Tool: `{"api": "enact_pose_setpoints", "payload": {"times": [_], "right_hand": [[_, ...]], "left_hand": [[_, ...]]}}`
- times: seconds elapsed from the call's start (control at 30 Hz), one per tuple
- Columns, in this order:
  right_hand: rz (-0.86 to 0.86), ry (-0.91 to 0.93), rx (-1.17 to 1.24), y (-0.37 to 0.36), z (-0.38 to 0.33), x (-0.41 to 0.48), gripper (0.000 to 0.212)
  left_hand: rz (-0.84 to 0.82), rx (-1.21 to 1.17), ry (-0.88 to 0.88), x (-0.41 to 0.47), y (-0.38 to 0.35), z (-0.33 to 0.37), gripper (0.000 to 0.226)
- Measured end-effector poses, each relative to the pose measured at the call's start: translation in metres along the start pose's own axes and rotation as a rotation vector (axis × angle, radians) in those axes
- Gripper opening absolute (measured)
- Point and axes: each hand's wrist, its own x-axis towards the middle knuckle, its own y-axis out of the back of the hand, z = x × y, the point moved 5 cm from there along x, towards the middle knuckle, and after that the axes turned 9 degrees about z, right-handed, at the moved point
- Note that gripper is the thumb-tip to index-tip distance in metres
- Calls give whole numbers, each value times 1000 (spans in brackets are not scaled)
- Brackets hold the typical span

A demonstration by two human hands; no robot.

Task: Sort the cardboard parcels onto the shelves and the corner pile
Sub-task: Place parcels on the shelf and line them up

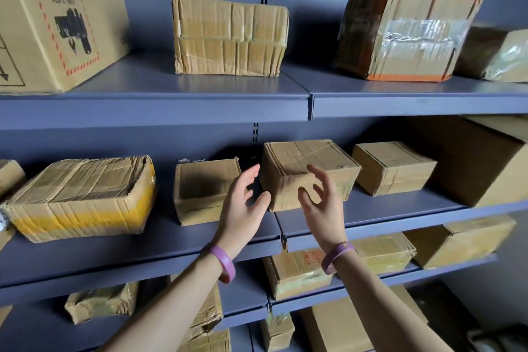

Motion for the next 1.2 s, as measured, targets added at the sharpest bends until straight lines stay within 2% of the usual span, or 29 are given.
{"api": "enact_pose_setpoints", "payload": {"times": [0.13, 0.23, 0.4, 0.5, 0.57, 0.67, 0.7, 0.77, 0.83, 1.03, 1.07, 1.17, 1.2], "right_hand": [[106, 38, -136, 38, 22, 32, 49], [137, -37, -204, 62, 50, 55, 63], [-5, -264, -78, 82, 92, 82, 87], [-149, -390, 96, 79, 106, 91, 92], [-213, -408, 137, 77, 114, 94, 83], [-265, -315, 116, 82, 114, 97, 33], [-275, -286, 119, 84, 113, 97, 23], [-293, -238, 135, 89, 112, 99, 20], [-301, -209, 167, 96, 108, 99, 21], [-252, -249, 325, 121, 85, 95, 32], [-239, -241, 344, 126, 81, 93, 32], [-263, -259, 399, 136, 78, 86, 29], [-277, -270, 399, 138, 80, 86, 29]], "left_hand": [[-68, 54, 78, 8, -36, -13, 68], [-14, 154, 139, 16, -55, -23, 84], [102, 244, 337, 23, -75, -38, 83], [140, 318, 467, 21, -81, -55, 76], [157, 366, 492, 18, -84, -62, 61], [204, 396, 460, 12, -91, -61, 38], [222, 398, 444, 10, -93, -59, 33], [262, 394, 424, 2, -96, -54, 36], [306, 361, 398, -7, -97, -48, 53], [509, 164, 286, -35, -102, -12, 73], [539, 128, 273, -41, -103, -9, 68], [596, 58, 242, -56, -106, 4, 17], [607, 33, 247, -60, -105, 7, 14]]}}
